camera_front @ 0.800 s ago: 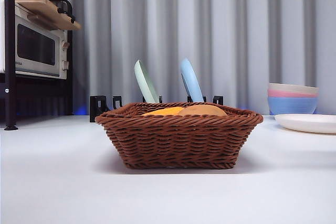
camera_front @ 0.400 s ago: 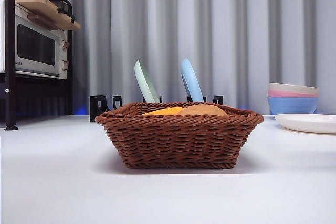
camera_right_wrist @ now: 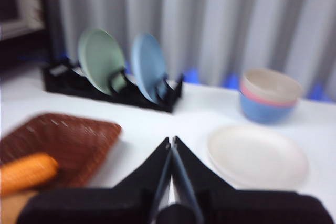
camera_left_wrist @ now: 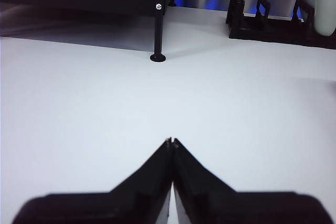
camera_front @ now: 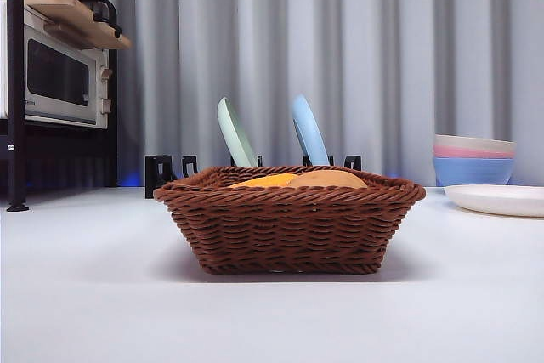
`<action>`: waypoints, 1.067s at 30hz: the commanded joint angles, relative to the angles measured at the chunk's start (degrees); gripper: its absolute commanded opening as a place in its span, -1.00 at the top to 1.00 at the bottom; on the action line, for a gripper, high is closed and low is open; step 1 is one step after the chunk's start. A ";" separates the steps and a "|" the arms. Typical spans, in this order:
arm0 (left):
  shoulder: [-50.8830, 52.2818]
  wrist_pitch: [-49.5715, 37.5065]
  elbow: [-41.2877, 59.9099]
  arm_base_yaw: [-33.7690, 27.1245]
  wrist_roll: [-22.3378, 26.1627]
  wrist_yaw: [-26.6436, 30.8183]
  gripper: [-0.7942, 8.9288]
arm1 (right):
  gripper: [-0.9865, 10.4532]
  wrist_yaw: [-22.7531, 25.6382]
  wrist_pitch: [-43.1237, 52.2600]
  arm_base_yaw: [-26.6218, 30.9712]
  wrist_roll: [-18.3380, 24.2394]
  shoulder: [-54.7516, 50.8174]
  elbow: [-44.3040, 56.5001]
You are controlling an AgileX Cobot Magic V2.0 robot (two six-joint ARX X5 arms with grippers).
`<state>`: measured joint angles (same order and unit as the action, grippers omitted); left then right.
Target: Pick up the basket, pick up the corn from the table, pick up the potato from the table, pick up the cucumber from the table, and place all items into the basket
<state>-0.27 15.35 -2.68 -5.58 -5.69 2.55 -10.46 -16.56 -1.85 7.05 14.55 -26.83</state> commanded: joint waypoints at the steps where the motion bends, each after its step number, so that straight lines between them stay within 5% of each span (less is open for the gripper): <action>1: 0.15 -0.13 0.79 -0.15 -0.52 0.13 0.84 | 0.82 -0.13 0.31 1.16 -1.29 -4.61 7.26; 16: 0.15 -0.13 0.79 -0.15 -0.52 0.15 0.84 | 0.83 -0.13 5.68 1.40 -10.97 -14.47 26.12; 32: 0.15 -0.15 0.79 -0.15 -0.52 0.13 0.84 | 0.83 0.26 5.73 1.38 -11.26 -14.16 26.03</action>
<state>-0.27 15.35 -2.68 -5.58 -5.72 2.55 -10.35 -10.79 -0.60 -3.68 0.36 -1.61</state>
